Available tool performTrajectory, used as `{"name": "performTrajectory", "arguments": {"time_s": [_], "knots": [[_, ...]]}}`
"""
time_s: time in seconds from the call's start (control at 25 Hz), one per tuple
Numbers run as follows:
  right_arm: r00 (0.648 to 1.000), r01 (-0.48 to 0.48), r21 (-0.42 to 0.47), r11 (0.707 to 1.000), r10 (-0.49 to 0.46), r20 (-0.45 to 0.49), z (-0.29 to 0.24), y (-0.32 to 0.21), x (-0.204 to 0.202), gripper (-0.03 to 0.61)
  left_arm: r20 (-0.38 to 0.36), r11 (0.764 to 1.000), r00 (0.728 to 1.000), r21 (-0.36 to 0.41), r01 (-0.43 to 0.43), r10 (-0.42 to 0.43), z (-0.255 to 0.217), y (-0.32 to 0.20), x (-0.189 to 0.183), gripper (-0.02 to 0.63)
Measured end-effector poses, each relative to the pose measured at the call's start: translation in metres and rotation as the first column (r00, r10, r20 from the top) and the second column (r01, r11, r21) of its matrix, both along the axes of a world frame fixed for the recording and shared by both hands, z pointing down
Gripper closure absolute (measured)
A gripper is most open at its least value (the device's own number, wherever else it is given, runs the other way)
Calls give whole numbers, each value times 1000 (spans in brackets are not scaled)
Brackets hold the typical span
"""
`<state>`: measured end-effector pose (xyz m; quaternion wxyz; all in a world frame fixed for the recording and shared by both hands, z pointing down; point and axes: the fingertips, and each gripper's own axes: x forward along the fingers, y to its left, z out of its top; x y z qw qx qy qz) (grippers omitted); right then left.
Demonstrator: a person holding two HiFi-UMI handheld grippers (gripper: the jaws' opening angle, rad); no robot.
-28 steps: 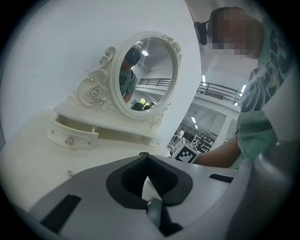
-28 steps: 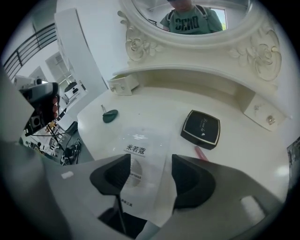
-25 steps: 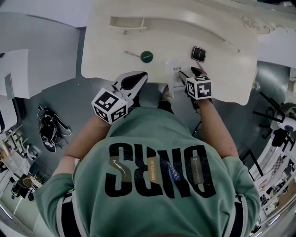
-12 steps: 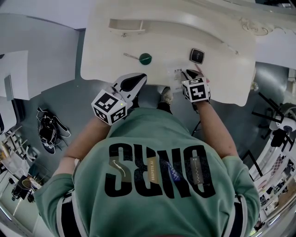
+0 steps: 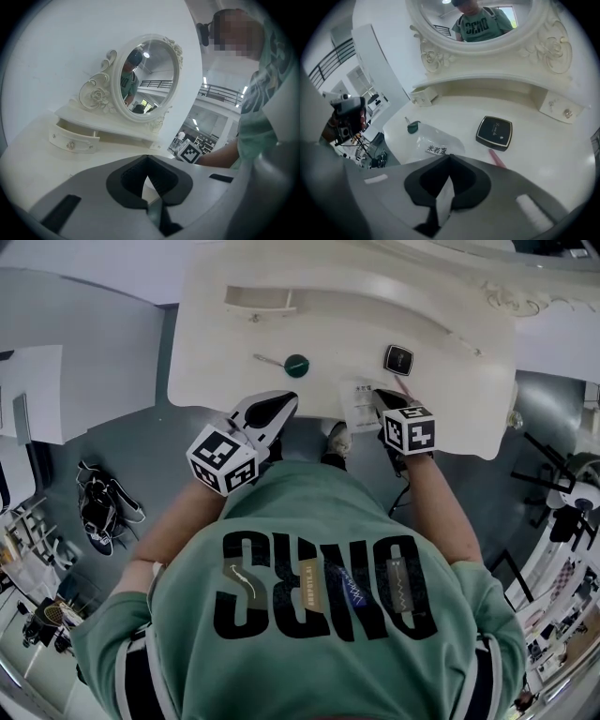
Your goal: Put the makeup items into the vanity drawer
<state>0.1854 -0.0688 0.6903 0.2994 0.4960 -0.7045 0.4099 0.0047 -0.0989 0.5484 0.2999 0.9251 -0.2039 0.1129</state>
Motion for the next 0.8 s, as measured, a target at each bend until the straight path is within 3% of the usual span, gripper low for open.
{"name": "performTrajectory", "arguments": {"time_s": [0.32,0.52,0.8], "knots": [[989,-73,187,980,48,137,-103,-32,6,571,-30,999,999,43,23,-22,-27,-14,1,616],[985,-83,311,947,31,170,-177,-50,9,571,-71,995,997,91,36,-30,-60,-24,7,615],[985,-88,418,904,15,174,-247,-52,20,571,-118,983,992,174,60,-40,-111,-34,14,615]]}}
